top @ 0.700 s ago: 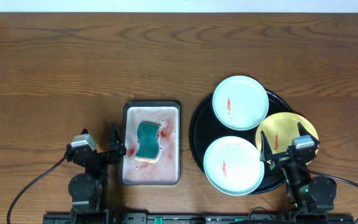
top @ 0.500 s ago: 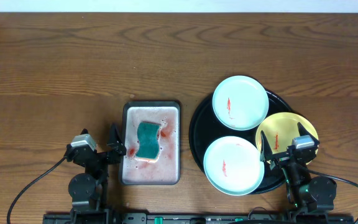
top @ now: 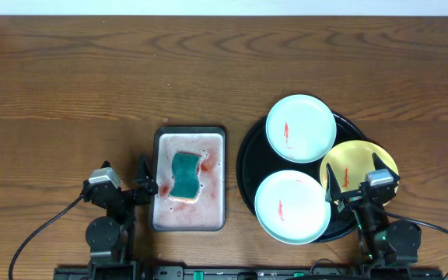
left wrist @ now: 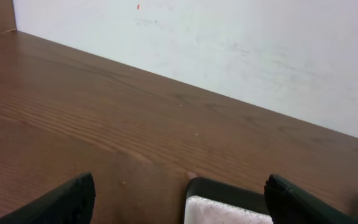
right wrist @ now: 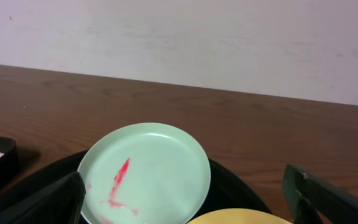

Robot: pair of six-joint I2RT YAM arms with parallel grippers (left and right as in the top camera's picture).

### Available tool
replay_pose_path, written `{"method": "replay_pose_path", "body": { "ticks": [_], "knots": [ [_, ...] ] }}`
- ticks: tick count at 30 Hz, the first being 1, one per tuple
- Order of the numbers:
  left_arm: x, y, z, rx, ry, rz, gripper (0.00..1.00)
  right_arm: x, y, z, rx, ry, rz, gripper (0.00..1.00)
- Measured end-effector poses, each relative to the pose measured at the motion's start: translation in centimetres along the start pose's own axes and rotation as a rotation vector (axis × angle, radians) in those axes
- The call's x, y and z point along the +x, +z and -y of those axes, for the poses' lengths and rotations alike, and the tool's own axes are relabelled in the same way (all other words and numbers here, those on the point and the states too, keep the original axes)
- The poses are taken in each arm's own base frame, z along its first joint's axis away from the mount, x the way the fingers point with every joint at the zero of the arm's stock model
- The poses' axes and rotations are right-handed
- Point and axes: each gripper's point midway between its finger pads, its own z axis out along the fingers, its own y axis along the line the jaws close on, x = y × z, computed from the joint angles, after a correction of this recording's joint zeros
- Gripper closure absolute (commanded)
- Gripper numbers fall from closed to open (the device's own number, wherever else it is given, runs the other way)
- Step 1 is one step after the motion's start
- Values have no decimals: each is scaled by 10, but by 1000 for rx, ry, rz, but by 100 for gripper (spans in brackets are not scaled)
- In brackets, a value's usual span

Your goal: Clean dirty plates on tray and stack at the side

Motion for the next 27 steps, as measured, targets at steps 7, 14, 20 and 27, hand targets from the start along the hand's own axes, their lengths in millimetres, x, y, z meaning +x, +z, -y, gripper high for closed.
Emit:
{"method": "replay_pose_path", "body": {
  "ticks": [7,14,20,27],
  "knots": [
    [0,0,0,0,0,0,13,0,0,0,0,0,0,1],
    [-1,0,0,1,0,3,13,0,0,0,0,0,0,1],
    [3,1,-1,-3,-83,-12,13,-1,0,-1,-4,-1,4,1],
    [0,2,23,128,-287,-34,13,-16,-1,-18,-108,48,65,1]
  ]
}}
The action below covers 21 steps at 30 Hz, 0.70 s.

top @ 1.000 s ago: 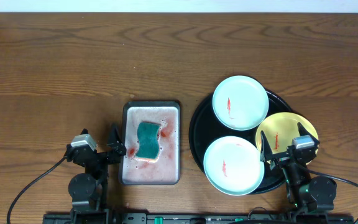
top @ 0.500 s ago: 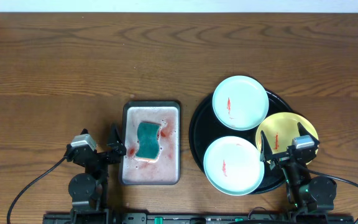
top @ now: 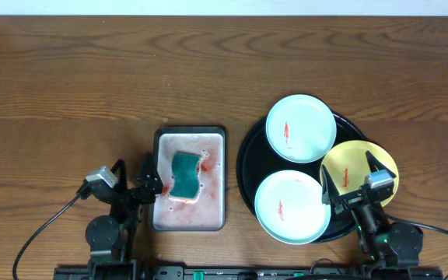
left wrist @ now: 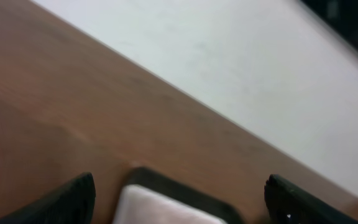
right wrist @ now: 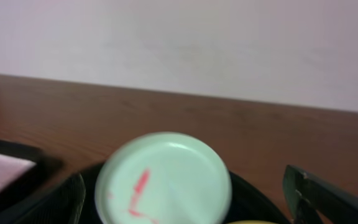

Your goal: Clean dirty plates on tray and stack at the side

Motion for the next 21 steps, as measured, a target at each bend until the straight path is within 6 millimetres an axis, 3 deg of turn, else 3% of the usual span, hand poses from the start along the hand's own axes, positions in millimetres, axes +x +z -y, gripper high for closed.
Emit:
{"method": "replay_pose_path", "body": {
  "ticks": [4,7,12,14,17,21],
  "knots": [
    [-1,-2,20,92,-27,-28,13,-17,-2,-18,-105,19,55,1],
    [-15,-8,38,128,-19,-47,13,-34,-6,-26,-142,29,62,1],
    [-60,-22,80,125,20,-144,13,-103,-16,-36,-176,15,98,1],
    [-66,-24,87,87,26,-235,13,-124,-15,-38,-191,27,68,1],
    [-68,-25,93,19,27,-395,13,-133,-6,-37,-195,80,-50,1],
    [-64,-20,90,-70,23,-573,12,-130,16,-32,-199,161,-225,1]
  ]
}}
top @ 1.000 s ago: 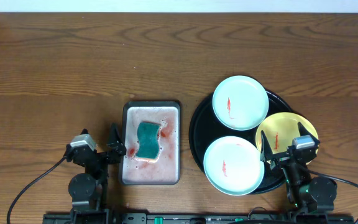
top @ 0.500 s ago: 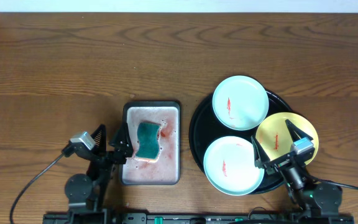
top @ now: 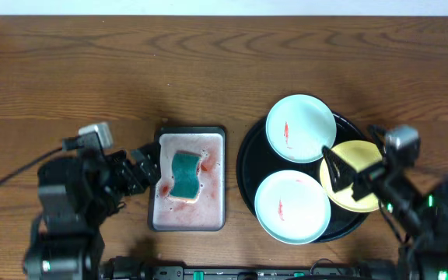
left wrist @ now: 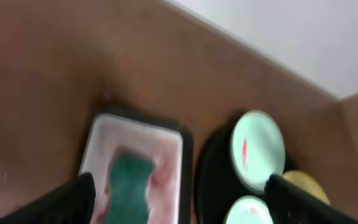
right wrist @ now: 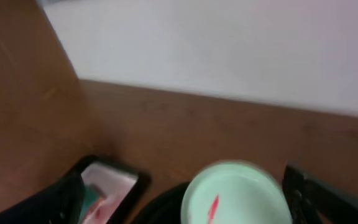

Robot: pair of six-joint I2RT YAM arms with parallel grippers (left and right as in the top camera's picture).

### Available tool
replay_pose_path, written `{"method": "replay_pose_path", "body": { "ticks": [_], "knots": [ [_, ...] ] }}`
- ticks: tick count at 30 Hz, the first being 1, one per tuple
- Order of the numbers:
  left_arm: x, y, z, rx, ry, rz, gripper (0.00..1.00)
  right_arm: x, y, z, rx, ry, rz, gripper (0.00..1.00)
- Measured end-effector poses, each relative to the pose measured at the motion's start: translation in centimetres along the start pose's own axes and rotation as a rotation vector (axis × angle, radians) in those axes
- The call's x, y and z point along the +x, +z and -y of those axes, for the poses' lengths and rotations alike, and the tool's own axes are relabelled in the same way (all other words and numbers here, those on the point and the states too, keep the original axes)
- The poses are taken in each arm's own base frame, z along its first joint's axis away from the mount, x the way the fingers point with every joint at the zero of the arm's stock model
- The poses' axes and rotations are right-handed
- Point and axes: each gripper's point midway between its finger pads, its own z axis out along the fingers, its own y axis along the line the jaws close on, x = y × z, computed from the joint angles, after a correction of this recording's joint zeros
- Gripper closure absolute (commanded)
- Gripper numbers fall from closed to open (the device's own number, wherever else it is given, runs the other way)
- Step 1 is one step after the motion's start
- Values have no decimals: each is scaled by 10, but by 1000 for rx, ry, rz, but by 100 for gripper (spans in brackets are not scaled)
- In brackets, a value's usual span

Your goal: Clean dirty plates on tray and stack at the side

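Three dirty plates lie on the round black tray [top: 249,167]: a far mint plate [top: 300,128], a near mint plate [top: 292,206] and a yellow plate [top: 362,159], each streaked red. A teal sponge [top: 185,175] rests in foamy, red-tinged water inside the rectangular black tray [top: 190,132]. My left gripper [top: 148,169] hangs open in the air just left of that tray, holding nothing. My right gripper [top: 337,173] is open and raised over the yellow plate's left part. The left wrist view looks down on the sponge [left wrist: 128,186] and far mint plate [left wrist: 257,149].
The wooden table [top: 92,70] stretches bare behind and to the left of both trays. A white wall [right wrist: 229,43] bounds its far edge. Cables trail from the arm bases along the near edge.
Both arms have risen from low near the table's front edge. The left gripper now stands higher beside the sponge tray, the right one above the yellow plate. Both wrist views now look down on the trays.
At first both arms sat low at the front edge, grippers open, looking along the table. Then the left wrist had tilted and the right had shifted a little. Now both are lifted over the trays, still open and holding nothing; plates and sponge have not moved.
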Motion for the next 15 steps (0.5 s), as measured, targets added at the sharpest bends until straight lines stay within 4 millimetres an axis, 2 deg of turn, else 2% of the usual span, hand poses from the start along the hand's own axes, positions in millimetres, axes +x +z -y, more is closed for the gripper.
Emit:
{"method": "replay_pose_path", "body": {
  "ticks": [4,7,15],
  "knots": [
    [7,15,-9,-50,-31,-112,12,3,22,6,-29,99,-166,1],
    [18,25,-15,-70,-50,-189,12,4,36,4,-84,145,-223,1],
    [27,26,0,25,-66,-248,12,15,48,-14,-236,305,-301,1]
  ]
}}
